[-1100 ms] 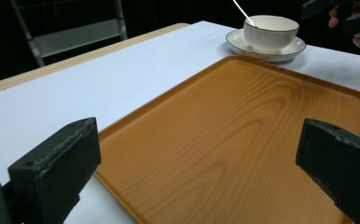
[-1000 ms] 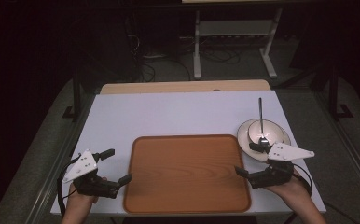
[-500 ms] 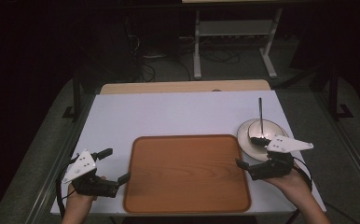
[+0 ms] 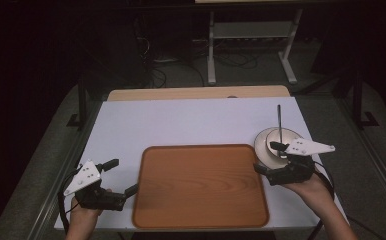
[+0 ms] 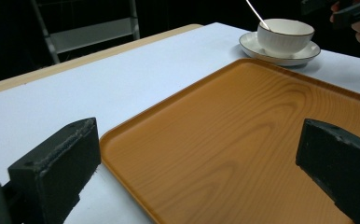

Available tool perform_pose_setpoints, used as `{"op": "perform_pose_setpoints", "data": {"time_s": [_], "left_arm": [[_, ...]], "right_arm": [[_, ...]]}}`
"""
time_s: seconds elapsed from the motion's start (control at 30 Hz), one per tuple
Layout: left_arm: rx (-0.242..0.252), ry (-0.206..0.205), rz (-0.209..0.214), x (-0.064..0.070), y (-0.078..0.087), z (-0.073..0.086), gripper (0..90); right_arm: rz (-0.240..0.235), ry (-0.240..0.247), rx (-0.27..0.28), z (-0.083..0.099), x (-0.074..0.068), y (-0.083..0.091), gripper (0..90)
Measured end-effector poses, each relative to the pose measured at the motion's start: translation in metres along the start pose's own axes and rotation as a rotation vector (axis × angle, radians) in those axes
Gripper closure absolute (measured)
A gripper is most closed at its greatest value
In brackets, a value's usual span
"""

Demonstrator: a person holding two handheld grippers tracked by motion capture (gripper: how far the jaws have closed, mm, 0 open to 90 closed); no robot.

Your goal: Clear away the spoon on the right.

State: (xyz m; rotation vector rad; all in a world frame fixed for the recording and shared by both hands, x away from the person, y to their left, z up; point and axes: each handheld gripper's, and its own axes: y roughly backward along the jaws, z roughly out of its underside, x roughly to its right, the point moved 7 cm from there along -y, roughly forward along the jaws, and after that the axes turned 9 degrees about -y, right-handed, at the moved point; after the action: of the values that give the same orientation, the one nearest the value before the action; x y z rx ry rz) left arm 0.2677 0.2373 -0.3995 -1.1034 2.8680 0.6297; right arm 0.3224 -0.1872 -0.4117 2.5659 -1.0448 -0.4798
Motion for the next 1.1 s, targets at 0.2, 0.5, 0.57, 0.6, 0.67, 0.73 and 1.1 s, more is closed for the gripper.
{"op": "perform_pose_setpoints", "data": {"time_s": [0.2, 0.5, 0.57, 0.6, 0.67, 0.73, 1.1], "left_arm": [[-0.008, 0.003, 0.004, 0.000, -0.002, 0.001, 0.0], [0.004, 0.026, 0.010, 0.000, -0.001, 0.000, 0.0], [0.008, 0.028, 0.010, 0.000, -0.001, 0.000, 0.0], [0.014, 0.033, 0.012, 0.000, 0.000, -0.001, 0.0], [0.017, 0.036, 0.015, -0.001, 0.000, -0.001, 0.0], [0.022, 0.044, 0.019, -0.001, 0.000, -0.001, 0.0], [0.033, 0.067, 0.004, -0.003, 0.002, -0.004, 0.0]], "right_arm": [[0.008, -0.007, -0.002, -0.006, 0.005, -0.001, 5.1], [0.026, 0.000, -0.008, -0.018, 0.015, -0.004, 5.2], [0.026, 0.000, -0.008, -0.019, 0.015, -0.004, 5.3], [0.032, -0.003, -0.011, -0.021, 0.018, -0.005, 5.4], [0.033, -0.005, -0.011, -0.023, 0.020, -0.006, 5.4], [0.034, -0.004, -0.008, -0.026, 0.022, -0.008, 5.5], [0.051, -0.006, -0.025, -0.040, 0.036, -0.019, 5.6]]}}
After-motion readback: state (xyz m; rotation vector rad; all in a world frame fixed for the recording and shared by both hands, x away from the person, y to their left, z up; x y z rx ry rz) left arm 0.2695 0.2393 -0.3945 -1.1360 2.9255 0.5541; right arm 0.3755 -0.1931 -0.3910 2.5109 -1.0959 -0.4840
